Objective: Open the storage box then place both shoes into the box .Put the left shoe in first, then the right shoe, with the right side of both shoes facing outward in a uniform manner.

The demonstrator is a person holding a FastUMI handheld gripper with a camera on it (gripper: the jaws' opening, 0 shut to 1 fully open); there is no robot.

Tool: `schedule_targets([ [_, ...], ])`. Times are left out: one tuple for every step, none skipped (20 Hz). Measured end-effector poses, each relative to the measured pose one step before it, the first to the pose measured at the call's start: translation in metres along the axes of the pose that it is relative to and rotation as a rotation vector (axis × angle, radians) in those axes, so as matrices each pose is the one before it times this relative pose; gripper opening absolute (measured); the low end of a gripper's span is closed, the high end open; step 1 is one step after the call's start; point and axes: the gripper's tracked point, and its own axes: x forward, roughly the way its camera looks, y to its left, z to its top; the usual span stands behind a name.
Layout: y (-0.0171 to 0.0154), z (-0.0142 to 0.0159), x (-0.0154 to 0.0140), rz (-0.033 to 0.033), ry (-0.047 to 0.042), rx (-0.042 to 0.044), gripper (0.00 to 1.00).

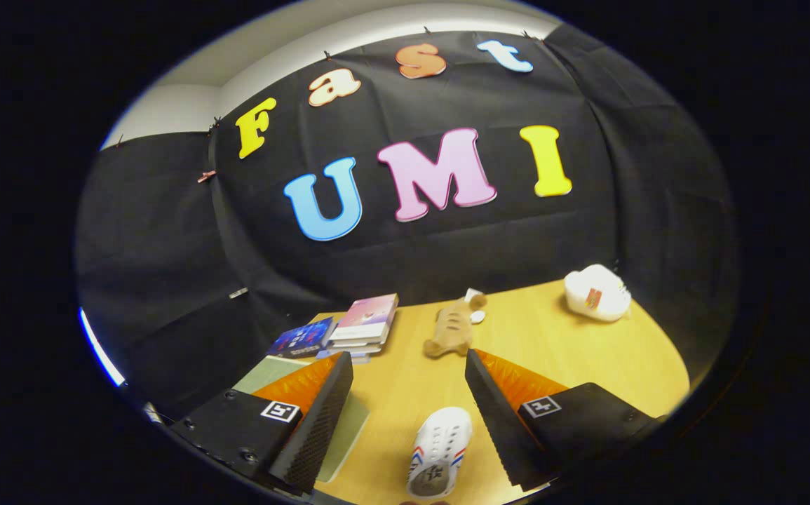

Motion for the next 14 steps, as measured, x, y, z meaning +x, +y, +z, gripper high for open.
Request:
schedule_targets([
  [0.00518, -0.01240, 0.00392, 0.02569, 0.03535, 0.02426, 0.99],
  [0.00533, -0.01196, 0.00387, 0.02523, 0.03825, 0.02140, 0.98],
  [0.00512, -0.01327, 0.00258, 0.02285, 0.03515, 0.01833, 0.99],
  [0.00518, -0.01178, 0.00398, 0.02675, 0.03663, 0.01770, 0.99],
  [0.00527, -0.01367, 0.00488, 0.02737, 0.03614, 0.01572, 0.99],
  [0.00633, -0.01283, 0.00591, 0.03368, 0.03824, 0.01658, 0.99],
  [0.00652, -0.01301, 0.00652, 0.03304, 0.03601, 0.01706, 0.99],
  [0.00600, -0.01200, 0.00583, 0.03492, 0.03758, 0.01617, 0.99],
  [0.00608, -0.01147, 0.00601, 0.03014, 0.03575, 0.01349, 0.99],
  [0.00443, -0.01285, 0.00663, 0.03083, 0.03899, 0.01448, 0.99],
  [0.00638, -0.01288, 0.00439, 0.03193, 0.03367, 0.01715, 0.99],
  [0.00597, -0.01240, 0.00448, 0.03089, 0.03353, 0.02428, 0.99],
  [0.00285, -0.00964, 0.00507, 0.03015, 0.02882, 0.02837, 0.98],
  [0.00069, -0.00662, 0.00727, 0.02431, 0.02601, 0.03004, 0.98],
])
